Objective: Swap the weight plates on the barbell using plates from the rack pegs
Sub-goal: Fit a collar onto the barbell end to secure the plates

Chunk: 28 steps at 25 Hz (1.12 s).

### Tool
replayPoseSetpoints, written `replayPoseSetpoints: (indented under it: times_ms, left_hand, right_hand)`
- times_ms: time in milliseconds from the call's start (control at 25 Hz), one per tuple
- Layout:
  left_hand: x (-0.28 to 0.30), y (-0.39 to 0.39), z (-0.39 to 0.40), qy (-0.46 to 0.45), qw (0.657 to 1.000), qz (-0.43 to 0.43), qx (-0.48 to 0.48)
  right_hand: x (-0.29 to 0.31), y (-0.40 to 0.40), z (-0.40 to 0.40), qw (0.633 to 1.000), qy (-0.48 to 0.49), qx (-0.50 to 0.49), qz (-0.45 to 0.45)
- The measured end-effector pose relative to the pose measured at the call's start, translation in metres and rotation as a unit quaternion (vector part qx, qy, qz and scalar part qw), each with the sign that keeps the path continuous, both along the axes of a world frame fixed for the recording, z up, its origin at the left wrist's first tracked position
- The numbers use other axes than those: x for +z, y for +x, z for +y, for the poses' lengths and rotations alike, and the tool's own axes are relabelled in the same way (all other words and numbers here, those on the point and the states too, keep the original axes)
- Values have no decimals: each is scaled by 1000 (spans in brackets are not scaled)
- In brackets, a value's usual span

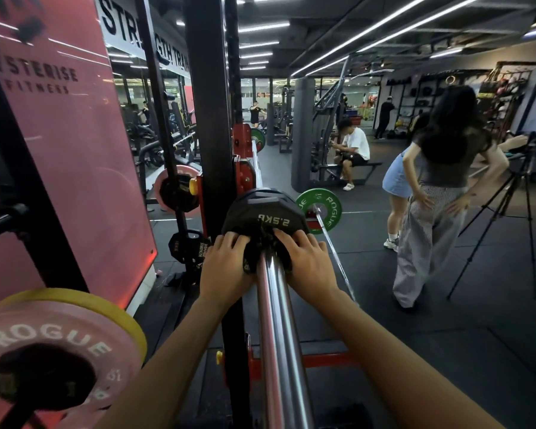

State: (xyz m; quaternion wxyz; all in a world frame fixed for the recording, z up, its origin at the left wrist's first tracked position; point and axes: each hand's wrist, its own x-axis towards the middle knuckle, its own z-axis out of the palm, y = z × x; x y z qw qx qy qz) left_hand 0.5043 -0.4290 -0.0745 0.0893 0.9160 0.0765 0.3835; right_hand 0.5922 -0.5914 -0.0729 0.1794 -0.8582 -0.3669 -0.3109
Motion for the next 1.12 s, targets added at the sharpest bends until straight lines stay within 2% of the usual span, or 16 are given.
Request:
replayPoseSetpoints:
  times_ms: [120,400,640,760,920,1120]
  left_hand:
    - [1,2,-7,13,998,5,-58]
    - [4,4,-12,15,998,9,-55]
    - [16,11,-14,47,995,83,-34]
    - [17,9,-13,50,995,76,-38]
    - [11,4,-11,36,996,43,-64]
    - [10,3,-9,24,996,33,-85]
  right_hand:
    - [3,-1,-3,1000,-7,13,3]
    - [11,0,-6,997,42,51,44]
    - [12,1,-7,998,10,59,-13]
    - [12,2,-9,998,-1,49,-48]
    - [8,4,-10,994,59,27,-83]
    - [1,8,-12,989,67,48,-120]
